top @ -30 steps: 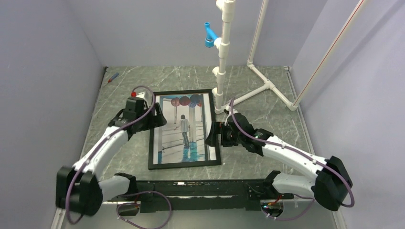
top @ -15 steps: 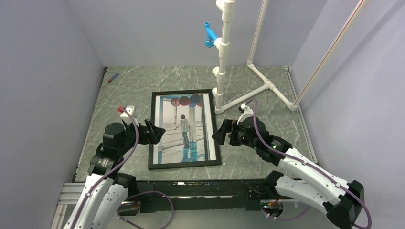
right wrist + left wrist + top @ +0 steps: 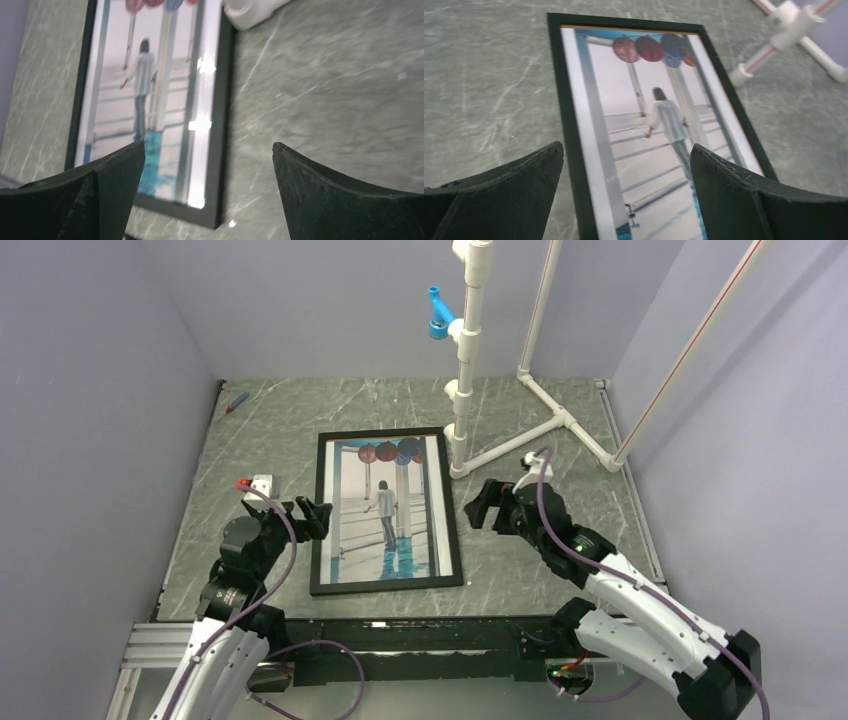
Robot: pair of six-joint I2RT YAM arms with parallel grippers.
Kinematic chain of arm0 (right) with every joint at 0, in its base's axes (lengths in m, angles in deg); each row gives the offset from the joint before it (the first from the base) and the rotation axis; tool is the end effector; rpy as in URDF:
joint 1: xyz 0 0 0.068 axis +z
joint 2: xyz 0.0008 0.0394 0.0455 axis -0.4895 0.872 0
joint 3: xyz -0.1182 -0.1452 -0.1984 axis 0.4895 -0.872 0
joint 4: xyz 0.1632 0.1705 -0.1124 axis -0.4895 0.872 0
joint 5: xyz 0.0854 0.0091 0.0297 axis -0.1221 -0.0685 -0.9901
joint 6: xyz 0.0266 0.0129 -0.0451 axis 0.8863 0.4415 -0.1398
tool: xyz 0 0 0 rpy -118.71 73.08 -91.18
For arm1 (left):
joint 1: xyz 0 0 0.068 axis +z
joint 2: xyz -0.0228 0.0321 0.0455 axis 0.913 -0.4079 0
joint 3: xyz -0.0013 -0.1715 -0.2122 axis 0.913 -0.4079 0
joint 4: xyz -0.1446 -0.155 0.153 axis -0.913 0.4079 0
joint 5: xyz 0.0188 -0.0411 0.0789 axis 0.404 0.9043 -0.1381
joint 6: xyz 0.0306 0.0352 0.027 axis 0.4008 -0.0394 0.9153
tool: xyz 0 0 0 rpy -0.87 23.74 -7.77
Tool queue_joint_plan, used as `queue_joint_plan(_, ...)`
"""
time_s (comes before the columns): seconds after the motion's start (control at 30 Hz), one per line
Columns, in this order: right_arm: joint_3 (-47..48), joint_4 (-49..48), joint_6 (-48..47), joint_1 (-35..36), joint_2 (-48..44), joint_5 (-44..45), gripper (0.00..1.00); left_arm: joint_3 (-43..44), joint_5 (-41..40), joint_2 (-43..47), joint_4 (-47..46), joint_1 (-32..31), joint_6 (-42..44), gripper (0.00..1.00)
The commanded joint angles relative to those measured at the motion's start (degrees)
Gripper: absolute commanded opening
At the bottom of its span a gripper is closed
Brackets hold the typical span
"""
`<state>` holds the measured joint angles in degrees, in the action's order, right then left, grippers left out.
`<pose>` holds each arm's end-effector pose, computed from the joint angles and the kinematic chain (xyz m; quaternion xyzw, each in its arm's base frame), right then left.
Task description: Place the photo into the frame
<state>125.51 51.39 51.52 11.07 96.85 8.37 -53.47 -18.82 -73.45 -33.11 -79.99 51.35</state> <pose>0.1486 0.1175 0.2639 0.0224 0.8663 0.2412 0.4368 0.1177 -0.0318 0.2497 -0.0241 0.7752 -0.2113 0.5948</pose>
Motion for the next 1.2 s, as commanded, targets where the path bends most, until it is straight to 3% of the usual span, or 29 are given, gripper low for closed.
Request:
queue_joint_plan(0.0, -4.6, -6.7, -6.2, -8.3, -6.4, 0.1, 0.99, -4.9, -9.8, -1.3, -12.0, -0.1, 2.9, 0.99)
queue_joint_plan(0.13, -6.0, -6.0, -11.8, -18.2, -9.4, 1.5, 0.99, -6.6, -16.1, -8.4, -15.3, 0.0, 4.6, 0.99)
queue_joint_plan(0.27, -7.9, -7.9, -17.2, -23.8, -11.7, 6.0, 0.99, -8.3, -21.2, -12.5, -19.6, 0.1, 5.9, 0.99)
queue_joint_plan(0.53, -23.0, -33.6, -28.1, -26.9, -12.7, 12.3, 0.99, -8.7, -25.9, -19.5, -31.5, 1.4, 15.2, 0.99)
queue_joint_plan(0.67, -28.1, -45.8, -29.1, -29.4, -7.9, 14.5, 0.99, -13.8, -32.4, -26.3, -48.2, 1.9, 19.7, 0.99)
queue_joint_plan(0.73, -29.9, -51.7, -29.9, -30.4, -5.4, 14.6, 0.99, -16.1, -31.0, -30.0, -57.4, 2.6, 24.1, 0.99)
queue_joint_plan(0.87, -31.9, -62.7, -30.1, -33.8, 0.3, 12.3, 0.99, -17.3, -26.9, -38.2, -69.7, 5.3, 24.4, 0.99)
queue_joint_plan(0.97, -33.0, -70.5, -30.1, -37.6, 5.9, 7.8, 0.99, -15.3, -22.2, -43.4, -72.9, 8.7, 23.7, 0.99)
queue_joint_plan(1.07, -32.4, -77.2, -28.6, -41.5, 12.5, 2.2, 0.99, -12.2, -19.5, -44.8, -68.3, 11.4, 22.8, 0.99)
queue_joint_plan(1.17, -30.6, -83.8, -29.4, -43.2, 21.2, 0.2, 0.99, -15.8, -16.6, -49.0, -79.6, 13.7, 22.6, 0.99)
